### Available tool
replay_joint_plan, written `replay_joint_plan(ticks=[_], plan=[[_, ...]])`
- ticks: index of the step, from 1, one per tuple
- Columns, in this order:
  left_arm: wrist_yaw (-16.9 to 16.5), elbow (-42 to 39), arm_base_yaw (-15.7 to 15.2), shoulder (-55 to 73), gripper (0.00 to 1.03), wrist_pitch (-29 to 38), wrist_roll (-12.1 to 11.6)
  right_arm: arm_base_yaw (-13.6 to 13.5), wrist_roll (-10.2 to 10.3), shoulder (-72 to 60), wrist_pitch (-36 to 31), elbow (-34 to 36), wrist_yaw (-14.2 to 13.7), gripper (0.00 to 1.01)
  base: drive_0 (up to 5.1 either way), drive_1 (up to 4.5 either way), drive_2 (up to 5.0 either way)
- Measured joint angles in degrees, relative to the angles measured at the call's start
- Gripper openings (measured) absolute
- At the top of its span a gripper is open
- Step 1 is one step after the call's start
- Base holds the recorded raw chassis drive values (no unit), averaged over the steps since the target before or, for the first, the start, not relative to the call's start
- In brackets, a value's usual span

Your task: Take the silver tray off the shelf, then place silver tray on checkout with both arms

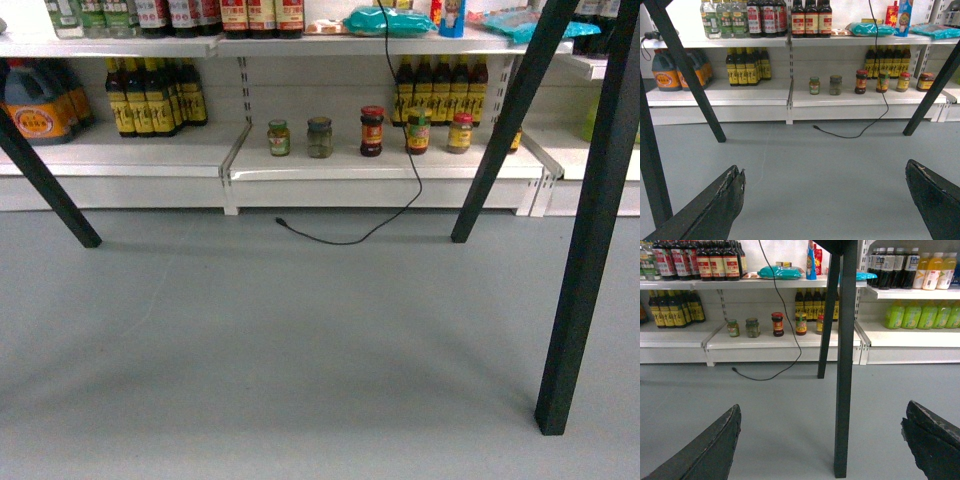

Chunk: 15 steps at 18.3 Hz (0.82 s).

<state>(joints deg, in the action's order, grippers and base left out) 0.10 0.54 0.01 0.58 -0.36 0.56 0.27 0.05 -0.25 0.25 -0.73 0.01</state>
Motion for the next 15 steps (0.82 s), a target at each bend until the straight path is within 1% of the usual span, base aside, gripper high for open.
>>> replay_joint_plan(ticks=[15], plan=[[-0.1, 0.0, 0.0, 0.0, 0.98, 0.1, 0.0, 0.0, 0.0, 0.0, 0.0, 0.0, 0.0, 0.98, 0.0, 0.00, 0.0]])
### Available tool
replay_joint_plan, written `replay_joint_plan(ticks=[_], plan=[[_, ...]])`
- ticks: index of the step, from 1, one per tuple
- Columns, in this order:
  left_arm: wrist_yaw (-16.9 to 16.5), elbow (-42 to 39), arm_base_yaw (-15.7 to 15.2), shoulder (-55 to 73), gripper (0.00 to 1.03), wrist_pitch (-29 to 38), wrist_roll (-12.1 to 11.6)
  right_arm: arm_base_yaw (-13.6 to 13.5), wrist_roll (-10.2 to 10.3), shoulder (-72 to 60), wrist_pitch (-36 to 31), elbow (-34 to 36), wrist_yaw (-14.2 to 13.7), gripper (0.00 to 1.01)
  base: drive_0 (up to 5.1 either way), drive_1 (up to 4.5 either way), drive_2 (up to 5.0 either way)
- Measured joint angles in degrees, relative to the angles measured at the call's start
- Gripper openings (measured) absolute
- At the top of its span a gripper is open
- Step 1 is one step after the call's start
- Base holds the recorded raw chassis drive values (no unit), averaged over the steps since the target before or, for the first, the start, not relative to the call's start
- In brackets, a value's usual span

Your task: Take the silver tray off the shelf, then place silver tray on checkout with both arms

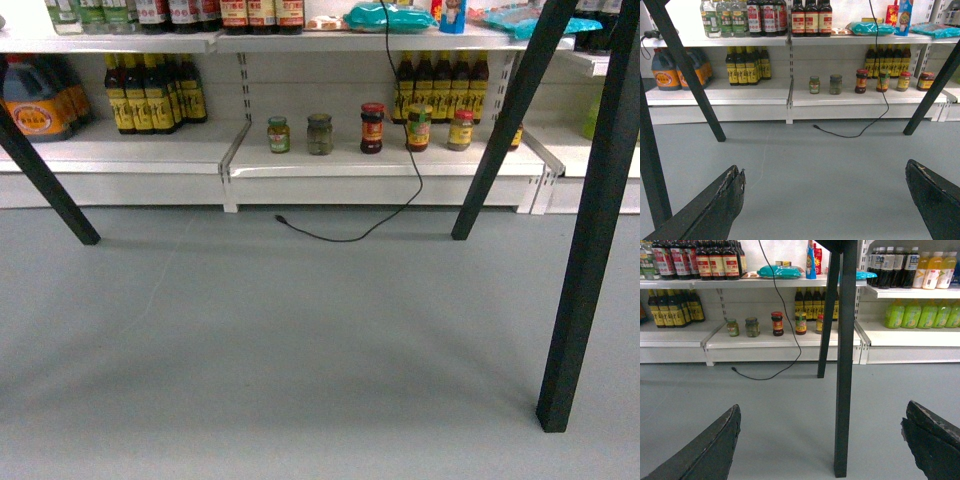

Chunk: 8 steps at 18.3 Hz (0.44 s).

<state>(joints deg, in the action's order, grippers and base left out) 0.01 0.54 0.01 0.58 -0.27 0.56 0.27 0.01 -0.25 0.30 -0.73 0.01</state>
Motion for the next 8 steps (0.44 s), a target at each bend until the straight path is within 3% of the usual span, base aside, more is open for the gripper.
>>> replay_joint_plan(ticks=[8], plan=[[0.0, 0.0, 0.0, 0.0, 0.98, 0.0, 0.0, 0.0, 0.0, 0.0, 0.0, 0.0, 0.0, 0.98, 0.0, 0.00, 0.0]])
